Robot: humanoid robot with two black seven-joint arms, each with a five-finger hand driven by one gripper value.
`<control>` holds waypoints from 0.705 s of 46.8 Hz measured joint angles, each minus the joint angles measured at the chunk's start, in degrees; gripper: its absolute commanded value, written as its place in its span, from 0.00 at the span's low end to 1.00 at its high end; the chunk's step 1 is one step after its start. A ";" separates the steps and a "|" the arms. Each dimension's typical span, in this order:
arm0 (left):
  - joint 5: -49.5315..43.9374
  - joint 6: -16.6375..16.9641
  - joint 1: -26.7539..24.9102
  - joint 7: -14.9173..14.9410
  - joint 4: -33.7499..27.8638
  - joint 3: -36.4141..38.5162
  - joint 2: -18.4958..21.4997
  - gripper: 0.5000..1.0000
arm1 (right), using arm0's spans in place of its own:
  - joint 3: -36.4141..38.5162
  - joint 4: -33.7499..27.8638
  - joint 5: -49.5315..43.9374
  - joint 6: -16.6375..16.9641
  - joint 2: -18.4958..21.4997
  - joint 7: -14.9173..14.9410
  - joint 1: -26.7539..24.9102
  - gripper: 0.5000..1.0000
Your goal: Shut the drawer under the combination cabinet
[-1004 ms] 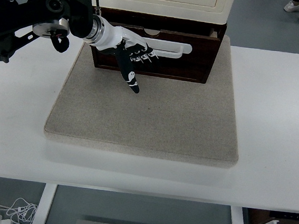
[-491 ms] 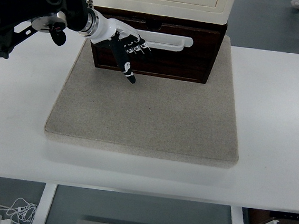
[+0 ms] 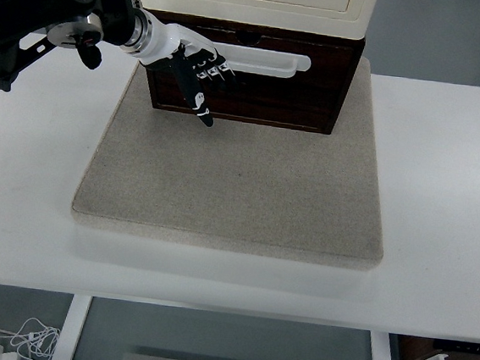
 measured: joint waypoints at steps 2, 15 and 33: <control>-0.02 0.00 0.00 -0.07 -0.02 0.00 0.00 0.99 | 0.00 0.00 0.00 0.00 0.00 0.00 0.00 0.90; -0.76 -1.34 -0.06 -0.43 -2.90 -3.85 0.00 0.99 | 0.00 0.00 0.00 0.00 0.00 0.01 0.00 0.90; -1.76 -5.63 0.78 -1.05 -8.58 -18.84 -1.31 0.99 | 0.00 0.00 0.00 0.00 0.00 -0.01 0.01 0.90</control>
